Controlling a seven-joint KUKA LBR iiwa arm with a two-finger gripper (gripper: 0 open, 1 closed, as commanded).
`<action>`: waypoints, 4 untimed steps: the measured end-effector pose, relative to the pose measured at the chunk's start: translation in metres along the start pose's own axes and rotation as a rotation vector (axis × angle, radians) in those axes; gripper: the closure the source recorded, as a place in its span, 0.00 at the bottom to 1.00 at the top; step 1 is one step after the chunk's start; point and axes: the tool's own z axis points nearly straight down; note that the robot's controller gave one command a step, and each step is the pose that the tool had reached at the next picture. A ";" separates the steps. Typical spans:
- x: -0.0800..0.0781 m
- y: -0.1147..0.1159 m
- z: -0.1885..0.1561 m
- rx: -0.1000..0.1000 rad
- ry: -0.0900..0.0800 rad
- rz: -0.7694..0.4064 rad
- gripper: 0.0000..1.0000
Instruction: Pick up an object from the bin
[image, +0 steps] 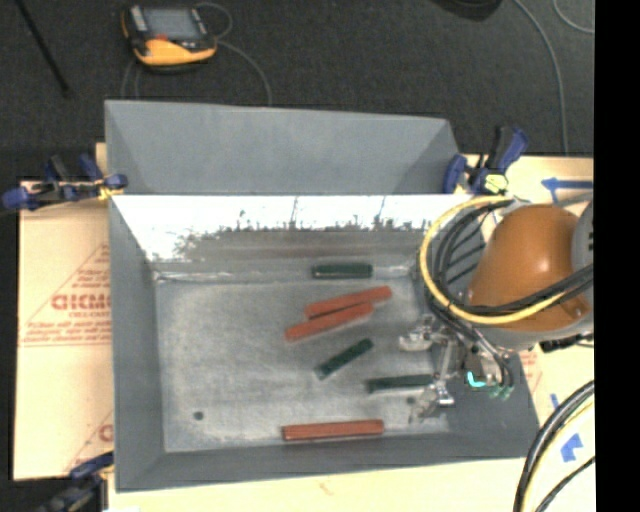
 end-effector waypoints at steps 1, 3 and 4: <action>-0.002 0.000 -0.003 0.001 -0.008 -0.003 0.00; -0.035 0.001 0.081 0.001 -0.006 -0.051 1.00; -0.038 0.000 -0.056 0.001 -0.009 -0.054 1.00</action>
Offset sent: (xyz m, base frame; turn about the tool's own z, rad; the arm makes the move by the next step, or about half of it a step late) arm 0.0310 0.0025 -0.0893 -0.0504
